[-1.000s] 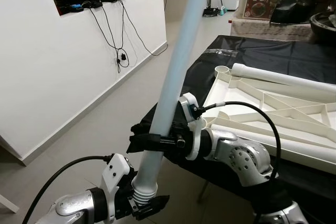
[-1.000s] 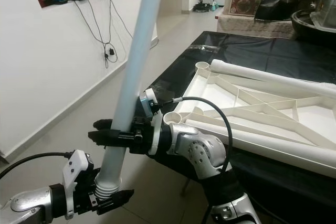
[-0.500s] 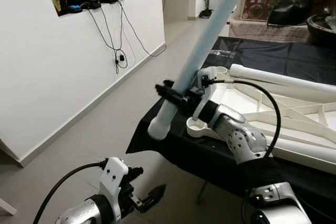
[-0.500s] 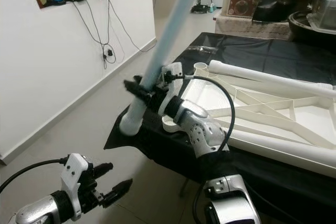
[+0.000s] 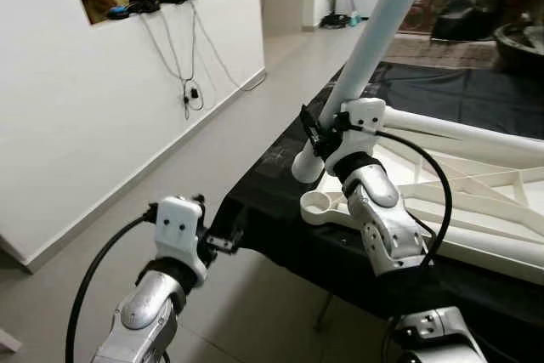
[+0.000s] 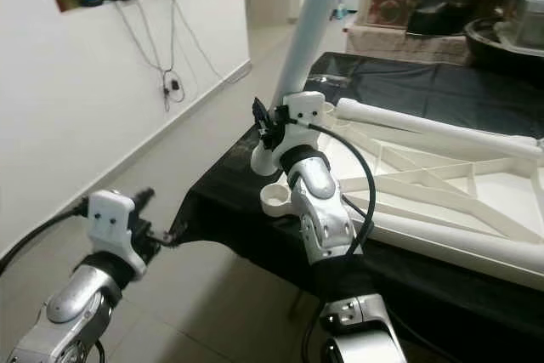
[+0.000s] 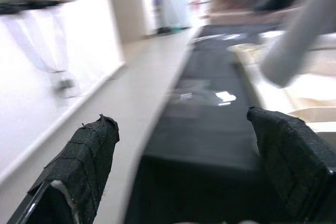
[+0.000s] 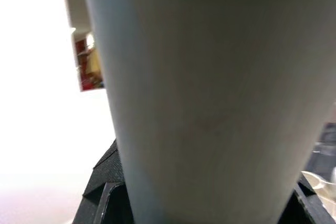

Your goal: Building children table

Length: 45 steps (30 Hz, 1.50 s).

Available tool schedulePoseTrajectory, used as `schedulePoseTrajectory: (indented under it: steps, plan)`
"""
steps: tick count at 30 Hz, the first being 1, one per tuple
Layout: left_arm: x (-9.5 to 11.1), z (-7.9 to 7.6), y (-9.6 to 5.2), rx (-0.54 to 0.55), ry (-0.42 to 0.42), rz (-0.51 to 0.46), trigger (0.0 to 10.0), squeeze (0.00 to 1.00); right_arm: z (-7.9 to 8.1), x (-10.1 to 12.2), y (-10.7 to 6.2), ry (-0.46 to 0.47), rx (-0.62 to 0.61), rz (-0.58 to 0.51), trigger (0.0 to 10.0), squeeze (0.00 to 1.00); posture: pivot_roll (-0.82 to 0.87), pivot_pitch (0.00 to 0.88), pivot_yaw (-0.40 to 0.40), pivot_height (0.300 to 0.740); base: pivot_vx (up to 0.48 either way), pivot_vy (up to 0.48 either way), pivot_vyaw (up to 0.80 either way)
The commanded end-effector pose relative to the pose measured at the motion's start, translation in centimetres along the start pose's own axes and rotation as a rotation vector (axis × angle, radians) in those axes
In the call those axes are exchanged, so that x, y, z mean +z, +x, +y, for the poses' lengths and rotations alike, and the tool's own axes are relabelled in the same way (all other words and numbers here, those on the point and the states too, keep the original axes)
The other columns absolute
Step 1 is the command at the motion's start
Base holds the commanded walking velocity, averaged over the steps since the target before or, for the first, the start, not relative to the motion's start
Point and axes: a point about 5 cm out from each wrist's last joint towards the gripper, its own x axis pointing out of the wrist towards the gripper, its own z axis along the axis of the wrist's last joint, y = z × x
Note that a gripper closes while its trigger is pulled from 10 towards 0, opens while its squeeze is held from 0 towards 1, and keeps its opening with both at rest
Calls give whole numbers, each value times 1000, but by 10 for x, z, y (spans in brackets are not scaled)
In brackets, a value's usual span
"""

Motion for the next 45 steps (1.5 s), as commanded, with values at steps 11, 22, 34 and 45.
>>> schedulePoseTrajectory:
  steps: [11, 22, 34, 45]
  plan:
    - [-7, 7, 3, 149, 38, 16, 10000, 0, 24, -6, -8, -1, 21, -29, 10000, 0, 10, 0, 18, 740, 0, 0, -350]
    - [-4, 17, 2, 224, 34, -10, 10000, 0, 26, -7, -8, 12, 31, -31, 10000, 0, 12, 0, 7, 740, 145, 0, 0]
    - [-5, 23, 2, 258, 35, -13, 10000, 0, 30, -12, -8, 20, 53, -21, 10000, 0, 11, 0, 5, 740, 359, -153, 0]
    - [-8, 35, 1, 319, 41, 3, 10000, 0, 30, -11, -7, 27, 56, -28, 10000, 0, 12, 0, 4, 740, 0, 0, 0]
